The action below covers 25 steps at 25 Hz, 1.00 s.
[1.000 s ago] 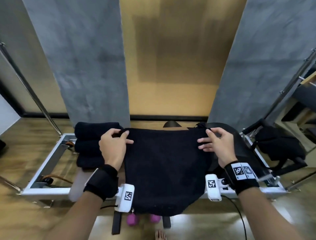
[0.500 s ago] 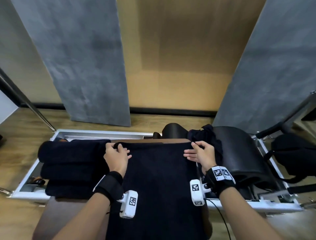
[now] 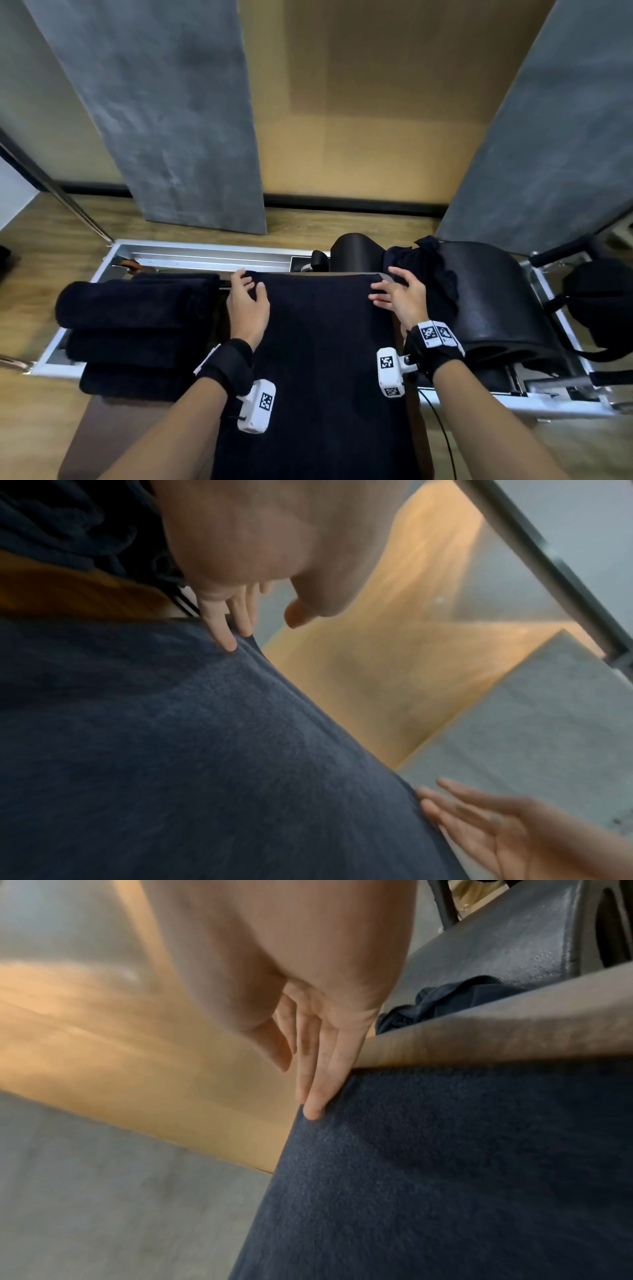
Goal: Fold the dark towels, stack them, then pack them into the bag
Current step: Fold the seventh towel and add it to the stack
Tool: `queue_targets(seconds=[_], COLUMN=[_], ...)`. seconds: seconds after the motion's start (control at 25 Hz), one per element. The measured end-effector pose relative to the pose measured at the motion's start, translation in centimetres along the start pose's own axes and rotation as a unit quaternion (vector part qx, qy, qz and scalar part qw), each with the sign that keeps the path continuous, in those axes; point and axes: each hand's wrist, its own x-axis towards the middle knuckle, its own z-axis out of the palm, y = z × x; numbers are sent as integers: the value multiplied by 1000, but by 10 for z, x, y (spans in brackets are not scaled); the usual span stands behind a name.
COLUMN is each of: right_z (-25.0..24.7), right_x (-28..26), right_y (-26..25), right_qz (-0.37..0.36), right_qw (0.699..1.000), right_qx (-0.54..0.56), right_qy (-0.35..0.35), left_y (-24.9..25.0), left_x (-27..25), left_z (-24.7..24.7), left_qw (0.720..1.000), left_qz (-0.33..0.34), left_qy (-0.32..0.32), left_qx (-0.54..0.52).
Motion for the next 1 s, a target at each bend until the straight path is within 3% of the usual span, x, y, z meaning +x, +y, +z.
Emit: queue_targets(seconds=[0.2, 0.48, 0.68, 0.84, 1.0], right_z=[-13, -30, -72, -95, -91], right_x=[-67, -181, -228, -247, -247], right_y=[15, 59, 103, 131, 136], right_qz=[-21, 1, -11, -4, -18], right_qw=[998, 974, 932, 904, 905], right_qx=[-56, -203, -359, -428, -424], right_qy=[-30, -103, -43, -2, 11], left_y=[-20, -68, -99, -112, -106], left_x=[-54, -138, -187, -215, -222], left_z=[-36, -105, -143, -159, -160], left_qw=[991, 977, 960, 952, 942], left_qz=[88, 58, 37, 73, 109], left_qy=[-64, -145, -152, -168, -146], left_qx=[72, 147, 230, 247, 281])
